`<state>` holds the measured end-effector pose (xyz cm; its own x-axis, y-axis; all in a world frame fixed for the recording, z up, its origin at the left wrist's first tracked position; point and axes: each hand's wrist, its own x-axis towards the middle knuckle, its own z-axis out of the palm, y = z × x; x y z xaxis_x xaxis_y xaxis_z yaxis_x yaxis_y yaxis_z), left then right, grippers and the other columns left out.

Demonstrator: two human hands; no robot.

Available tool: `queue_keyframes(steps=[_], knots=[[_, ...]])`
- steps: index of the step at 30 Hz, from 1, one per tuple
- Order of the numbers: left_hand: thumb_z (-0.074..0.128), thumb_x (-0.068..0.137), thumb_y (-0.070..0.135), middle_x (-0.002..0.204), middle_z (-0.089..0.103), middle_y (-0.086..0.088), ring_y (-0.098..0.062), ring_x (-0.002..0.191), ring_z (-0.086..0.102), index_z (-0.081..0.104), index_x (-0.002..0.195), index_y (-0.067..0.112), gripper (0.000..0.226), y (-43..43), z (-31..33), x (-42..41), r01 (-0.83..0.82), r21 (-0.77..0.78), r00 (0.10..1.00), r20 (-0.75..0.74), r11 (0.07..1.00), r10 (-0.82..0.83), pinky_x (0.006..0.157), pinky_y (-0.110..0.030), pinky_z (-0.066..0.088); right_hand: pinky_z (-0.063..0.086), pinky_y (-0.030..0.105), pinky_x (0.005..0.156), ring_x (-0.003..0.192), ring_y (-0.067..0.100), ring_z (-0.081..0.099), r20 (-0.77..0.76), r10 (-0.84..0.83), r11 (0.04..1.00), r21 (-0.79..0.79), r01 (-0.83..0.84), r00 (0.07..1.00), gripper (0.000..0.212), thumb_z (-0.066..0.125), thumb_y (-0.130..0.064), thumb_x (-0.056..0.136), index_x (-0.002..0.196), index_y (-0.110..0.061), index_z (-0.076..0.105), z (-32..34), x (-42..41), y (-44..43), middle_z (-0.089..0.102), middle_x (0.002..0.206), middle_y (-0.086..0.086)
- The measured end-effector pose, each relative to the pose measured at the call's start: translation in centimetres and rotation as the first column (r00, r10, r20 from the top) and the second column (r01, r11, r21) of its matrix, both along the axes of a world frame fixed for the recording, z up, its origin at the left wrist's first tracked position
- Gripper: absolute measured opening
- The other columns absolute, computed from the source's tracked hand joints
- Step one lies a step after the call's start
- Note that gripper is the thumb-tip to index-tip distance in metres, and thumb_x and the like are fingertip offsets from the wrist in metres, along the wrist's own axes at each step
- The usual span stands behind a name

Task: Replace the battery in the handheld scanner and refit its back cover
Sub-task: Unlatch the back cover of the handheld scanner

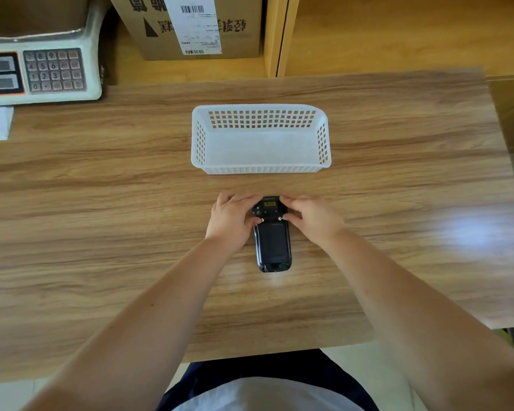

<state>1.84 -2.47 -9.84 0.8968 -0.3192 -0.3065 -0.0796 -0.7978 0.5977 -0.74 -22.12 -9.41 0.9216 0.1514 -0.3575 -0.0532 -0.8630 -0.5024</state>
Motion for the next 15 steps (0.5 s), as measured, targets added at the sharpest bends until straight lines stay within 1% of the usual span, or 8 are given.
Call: queue_keyframes(steps=[3, 5, 7, 9, 11, 13, 14, 15], knots=[[0.069, 0.086, 0.019, 0.139, 0.054, 0.011, -0.021, 0.129, 0.034, 0.054, 0.137, 0.028, 0.054, 0.0, 0.0, 0.1, 0.008, 0.005, 1.000, 0.005, 1.000, -0.008, 0.111, -0.040, 0.027, 0.044, 0.037, 0.103, 0.130, 0.023, 0.049, 0.010, 0.112, 0.991, -0.077, -0.111, 0.994, 0.043, 0.055, -0.025, 0.096, 0.138, -0.016, 0.051, -0.3, 0.3, -0.2, 0.046, 0.147, 0.002], [0.068, 0.086, 0.019, 0.139, 0.054, 0.013, -0.021, 0.128, 0.034, 0.054, 0.136, 0.030, 0.054, 0.0, 0.0, 0.2, 0.017, 0.008, 1.000, 0.004, 1.000, -0.017, 0.111, -0.040, 0.027, 0.047, 0.041, 0.099, 0.129, 0.026, 0.051, 0.019, 0.172, 0.977, -0.130, -0.168, 0.985, 0.042, 0.051, -0.027, 0.098, 0.138, -0.015, 0.050, -0.5, 0.4, -0.3, 0.044, 0.148, 0.003], [0.068, 0.086, 0.018, 0.138, 0.055, 0.014, -0.021, 0.127, 0.035, 0.055, 0.135, 0.031, 0.053, 0.0, -0.1, 0.3, 0.021, 0.004, 1.000, 0.005, 1.000, -0.021, 0.111, -0.039, 0.027, 0.051, 0.043, 0.093, 0.126, 0.029, 0.053, 0.029, 0.231, 0.954, -0.202, -0.220, 0.973, 0.042, 0.047, -0.029, 0.099, 0.140, -0.015, 0.048, -0.6, 0.3, -0.4, 0.042, 0.149, 0.004], [0.069, 0.085, 0.017, 0.136, 0.056, 0.013, -0.021, 0.127, 0.036, 0.056, 0.134, 0.030, 0.052, 0.0, -0.1, 0.4, 0.020, -0.007, 1.000, 0.005, 1.000, -0.020, 0.111, -0.038, 0.027, 0.056, 0.044, 0.082, 0.119, 0.030, 0.059, 0.079, 0.275, 0.931, -0.273, -0.244, 0.958, 0.041, 0.047, -0.028, 0.100, 0.138, -0.014, 0.050, -0.8, 0.2, -0.5, 0.045, 0.148, 0.006], [0.070, 0.084, 0.017, 0.136, 0.057, 0.012, -0.021, 0.128, 0.036, 0.057, 0.133, 0.029, 0.052, -0.1, -0.1, 0.6, 0.013, -0.011, 1.000, -0.003, 1.000, -0.013, 0.112, -0.037, 0.026, 0.059, 0.041, 0.064, 0.104, 0.030, 0.068, 0.157, 0.296, 0.927, -0.287, -0.243, 0.942, 0.036, 0.059, -0.021, 0.094, 0.128, -0.009, 0.059, -0.9, 0.2, -0.4, 0.056, 0.138, 0.009], [0.070, 0.084, 0.017, 0.135, 0.058, 0.012, -0.021, 0.127, 0.036, 0.058, 0.133, 0.028, 0.051, -0.2, -0.1, 0.6, 0.005, -0.013, 1.000, -0.005, 1.000, -0.005, 0.112, -0.037, 0.026, 0.054, 0.031, 0.044, 0.084, 0.027, 0.074, 0.200, 0.341, 0.912, -0.307, -0.272, 0.919, 0.036, 0.077, -0.010, 0.078, 0.113, -0.006, 0.069, -1.0, -0.1, -0.2, 0.068, 0.121, 0.012], [0.070, 0.084, 0.017, 0.135, 0.058, 0.011, -0.021, 0.127, 0.037, 0.058, 0.132, 0.027, 0.051, -0.3, -0.1, 0.6, 0.005, -0.016, 1.000, -0.002, 1.000, -0.005, 0.112, -0.037, 0.026, 0.050, 0.026, 0.039, 0.077, 0.024, 0.075, 0.212, 0.357, 0.903, -0.329, -0.277, 0.910, 0.041, 0.084, -0.006, 0.068, 0.107, -0.006, 0.072, -1.0, -0.2, -0.2, 0.071, 0.113, 0.011], [0.070, 0.084, 0.016, 0.135, 0.058, 0.011, -0.021, 0.126, 0.038, 0.059, 0.132, 0.026, 0.050, -0.3, -0.1, 0.5, 0.007, -0.021, 1.000, 0.002, 1.000, -0.007, 0.112, -0.038, 0.027, 0.048, 0.023, 0.036, 0.074, 0.022, 0.075, 0.229, 0.367, 0.896, -0.348, -0.277, 0.902, 0.045, 0.088, -0.004, 0.060, 0.103, -0.006, 0.073, -1.1, -0.3, -0.1, 0.073, 0.108, 0.010]])
